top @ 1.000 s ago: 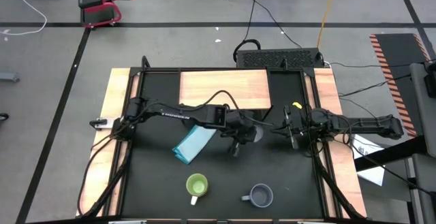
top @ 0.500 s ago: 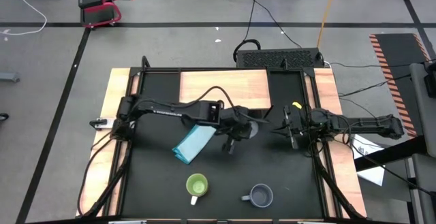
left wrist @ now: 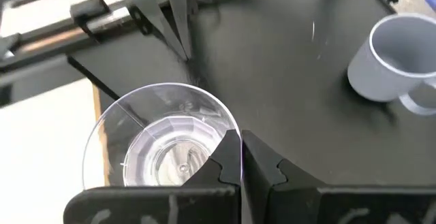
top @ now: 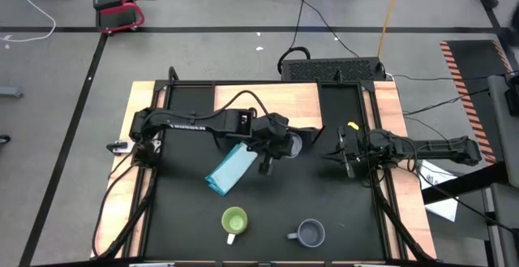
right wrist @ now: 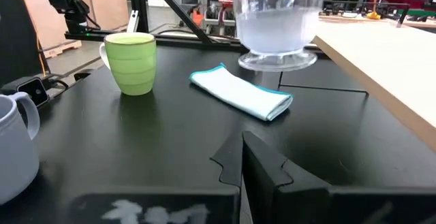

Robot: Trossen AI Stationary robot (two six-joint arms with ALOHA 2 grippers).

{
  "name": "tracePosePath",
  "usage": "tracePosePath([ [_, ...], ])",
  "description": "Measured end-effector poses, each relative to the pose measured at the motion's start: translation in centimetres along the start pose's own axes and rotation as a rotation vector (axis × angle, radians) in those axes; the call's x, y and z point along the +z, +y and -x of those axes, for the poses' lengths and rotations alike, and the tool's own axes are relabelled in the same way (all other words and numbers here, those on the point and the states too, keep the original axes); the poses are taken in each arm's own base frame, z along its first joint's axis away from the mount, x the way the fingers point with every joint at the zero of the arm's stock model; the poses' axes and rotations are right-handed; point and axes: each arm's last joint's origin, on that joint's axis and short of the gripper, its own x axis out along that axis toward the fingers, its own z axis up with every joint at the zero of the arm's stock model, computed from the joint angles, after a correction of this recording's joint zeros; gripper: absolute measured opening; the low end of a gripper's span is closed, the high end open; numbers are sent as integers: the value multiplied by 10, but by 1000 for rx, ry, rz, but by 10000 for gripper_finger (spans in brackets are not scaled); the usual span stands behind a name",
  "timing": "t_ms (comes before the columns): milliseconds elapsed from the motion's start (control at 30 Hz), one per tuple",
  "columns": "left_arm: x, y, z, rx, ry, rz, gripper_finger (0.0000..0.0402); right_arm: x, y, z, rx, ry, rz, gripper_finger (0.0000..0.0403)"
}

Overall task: Stack small to large cups/mugs on shelf
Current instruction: Put the transparent mug on the shelf

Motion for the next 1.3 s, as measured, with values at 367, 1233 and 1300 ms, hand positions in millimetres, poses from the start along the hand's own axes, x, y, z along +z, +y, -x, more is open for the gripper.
tracePosePath([
  [367, -4, -2, 10, -19, 49, 2, 0, 0, 0, 0, 0, -1, -4, 0],
  [1233, -1, -6, 163, 176, -69, 73, 0, 1, 0, 0, -2, -6, -6, 0],
  [1300, -2, -5, 169, 181, -76, 85, 0, 1, 0, 0, -1, -6, -6, 0],
])
